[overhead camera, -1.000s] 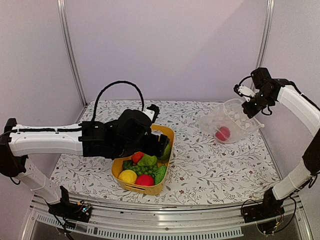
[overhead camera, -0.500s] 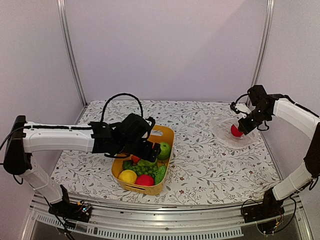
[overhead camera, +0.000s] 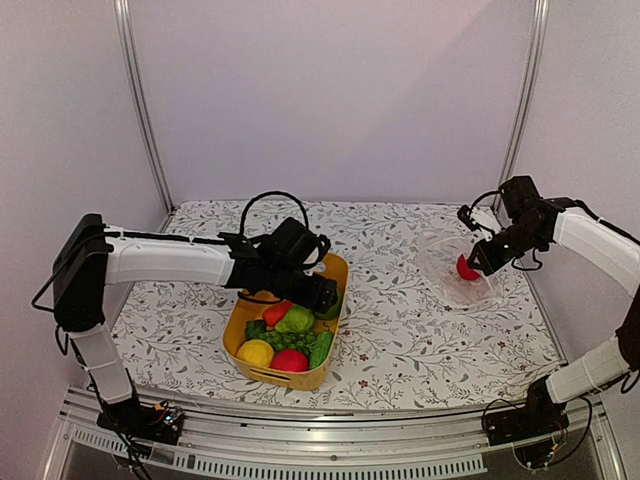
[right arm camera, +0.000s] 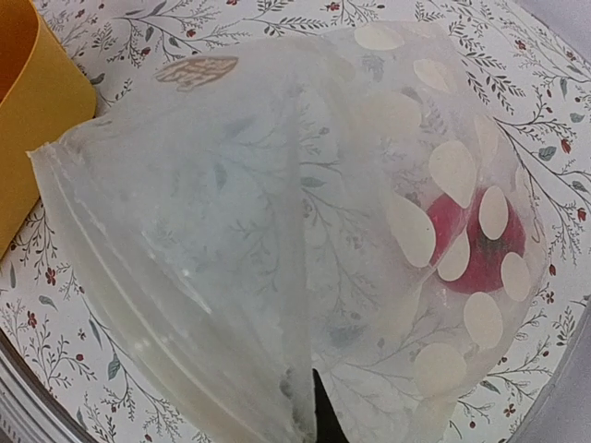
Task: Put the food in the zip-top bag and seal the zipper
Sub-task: Pick up the fake fruit from the bin, then place the fake fruit in the zipper food storage bag, then pick up the fake fruit from the bin.
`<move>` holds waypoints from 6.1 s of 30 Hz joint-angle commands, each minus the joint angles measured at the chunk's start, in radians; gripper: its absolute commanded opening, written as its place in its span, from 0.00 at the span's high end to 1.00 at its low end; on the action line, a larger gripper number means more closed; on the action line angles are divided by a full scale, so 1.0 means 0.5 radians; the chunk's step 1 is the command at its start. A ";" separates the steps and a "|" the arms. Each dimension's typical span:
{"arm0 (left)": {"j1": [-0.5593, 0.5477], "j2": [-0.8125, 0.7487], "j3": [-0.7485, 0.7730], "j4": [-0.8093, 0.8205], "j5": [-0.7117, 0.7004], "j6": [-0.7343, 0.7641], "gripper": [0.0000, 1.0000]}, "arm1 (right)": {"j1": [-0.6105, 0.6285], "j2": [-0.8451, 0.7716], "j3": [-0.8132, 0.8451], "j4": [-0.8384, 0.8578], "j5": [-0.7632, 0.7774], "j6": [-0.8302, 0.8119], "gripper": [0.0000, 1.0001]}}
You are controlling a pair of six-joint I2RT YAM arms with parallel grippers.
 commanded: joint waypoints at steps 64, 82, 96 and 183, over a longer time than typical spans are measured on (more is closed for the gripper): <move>-0.750 0.526 1.121 0.820 -0.384 0.505 0.52 | 0.053 -0.156 0.390 -0.557 -0.571 0.067 1.00; -0.773 0.754 1.392 0.910 -0.803 0.656 0.06 | 0.052 -0.143 0.361 -0.529 -0.553 0.128 1.00; -0.839 -0.244 0.175 1.200 -0.767 0.628 0.09 | -0.231 0.190 0.705 -0.402 -0.154 0.076 1.00; 0.018 0.112 0.191 -0.702 -0.018 0.510 0.20 | -0.105 -0.456 -0.020 -0.157 -0.809 -0.072 1.00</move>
